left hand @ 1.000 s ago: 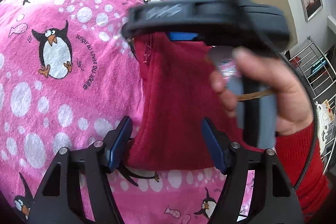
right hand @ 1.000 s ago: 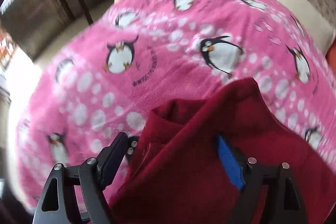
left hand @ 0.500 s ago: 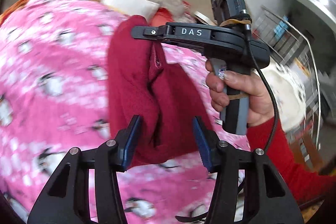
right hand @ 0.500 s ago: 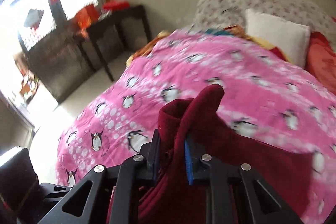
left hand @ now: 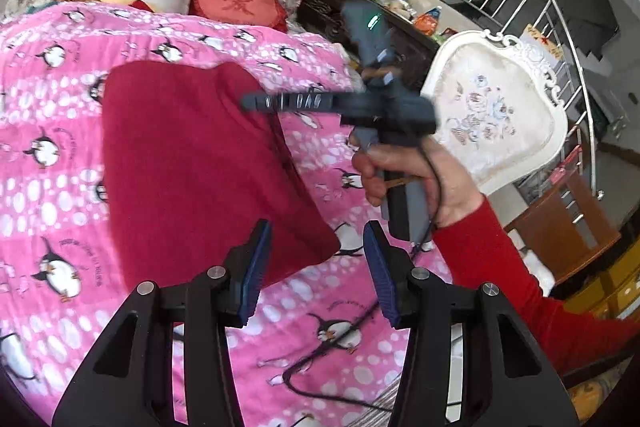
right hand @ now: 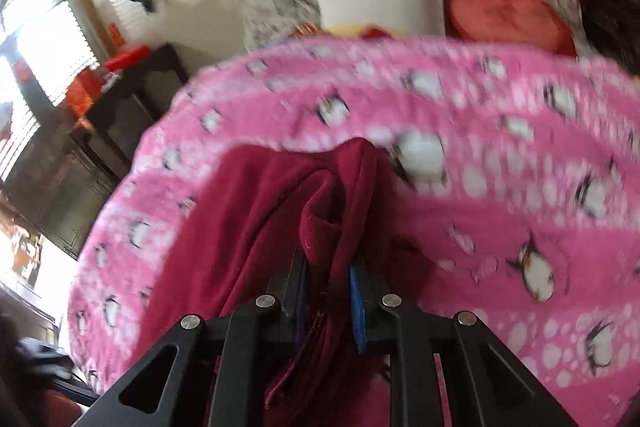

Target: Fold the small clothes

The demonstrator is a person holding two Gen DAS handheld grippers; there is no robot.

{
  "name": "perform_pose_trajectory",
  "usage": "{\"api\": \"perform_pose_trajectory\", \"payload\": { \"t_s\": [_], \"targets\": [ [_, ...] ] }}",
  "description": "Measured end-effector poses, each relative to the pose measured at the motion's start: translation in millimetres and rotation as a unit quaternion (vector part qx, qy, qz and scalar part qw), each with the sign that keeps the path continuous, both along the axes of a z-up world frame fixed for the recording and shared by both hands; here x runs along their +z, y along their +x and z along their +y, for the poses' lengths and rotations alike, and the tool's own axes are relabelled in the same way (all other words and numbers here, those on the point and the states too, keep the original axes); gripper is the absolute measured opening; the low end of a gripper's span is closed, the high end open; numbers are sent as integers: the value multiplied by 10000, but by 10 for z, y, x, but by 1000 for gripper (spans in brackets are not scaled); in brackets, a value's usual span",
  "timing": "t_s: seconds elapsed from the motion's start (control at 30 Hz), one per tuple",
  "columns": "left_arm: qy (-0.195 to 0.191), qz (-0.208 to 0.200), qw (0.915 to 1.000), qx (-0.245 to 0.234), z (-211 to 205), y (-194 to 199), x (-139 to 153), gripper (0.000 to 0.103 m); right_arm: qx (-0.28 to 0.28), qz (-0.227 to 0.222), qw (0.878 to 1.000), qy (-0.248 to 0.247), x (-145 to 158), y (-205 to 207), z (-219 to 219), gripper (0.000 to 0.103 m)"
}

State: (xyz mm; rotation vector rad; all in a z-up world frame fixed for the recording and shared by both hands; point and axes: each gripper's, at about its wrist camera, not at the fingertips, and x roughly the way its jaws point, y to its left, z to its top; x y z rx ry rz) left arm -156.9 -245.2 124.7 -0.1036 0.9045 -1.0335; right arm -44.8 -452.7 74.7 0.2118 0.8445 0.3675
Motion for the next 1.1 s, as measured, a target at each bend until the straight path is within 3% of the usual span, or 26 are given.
{"api": "perform_pose_trajectory", "payload": {
  "t_s": [0.1, 0.2, 0.33, 0.5, 0.63, 0.83, 0.87, 0.9, 1.1],
  "targets": [
    [217, -235, 9992, 229, 127, -43, 44, 47, -79, 93, 9997, 210, -115, 28, -70, 20],
    [425, -373, 9971, 511, 279, 53, -12, 47, -253, -75, 9980, 582, 63, -185, -179, 35],
    [813, -487, 9925, 767, 293, 204, -185, 47, 109, -202, 9985, 503, 256, -584, -33, 35],
    [933, -342, 9918, 798, 185, 276, -406, 47, 319, 59, 9988, 355, 112, -735, 181, 35],
    [1059, -197, 9907, 829, 136, 302, -570, 47, 353, 204, 9969, 674, -19, -812, 201, 35],
    [1178, -351, 9885, 880, 85, 277, -634, 47, 564, 376, 9925, 1021, -143, -942, 234, 35],
    [1216, -385, 9878, 896, 66, 269, -641, 47, 587, 448, 9919, 1034, -223, -912, 265, 32],
    [1241, -393, 9872, 920, 56, 263, -645, 47, 633, 446, 9918, 1020, -271, -906, 295, 22],
    [1350, -462, 9853, 939, 6, 219, -580, 49, 633, -56, 9970, 439, -44, -1120, 214, 16]
  ]
}}
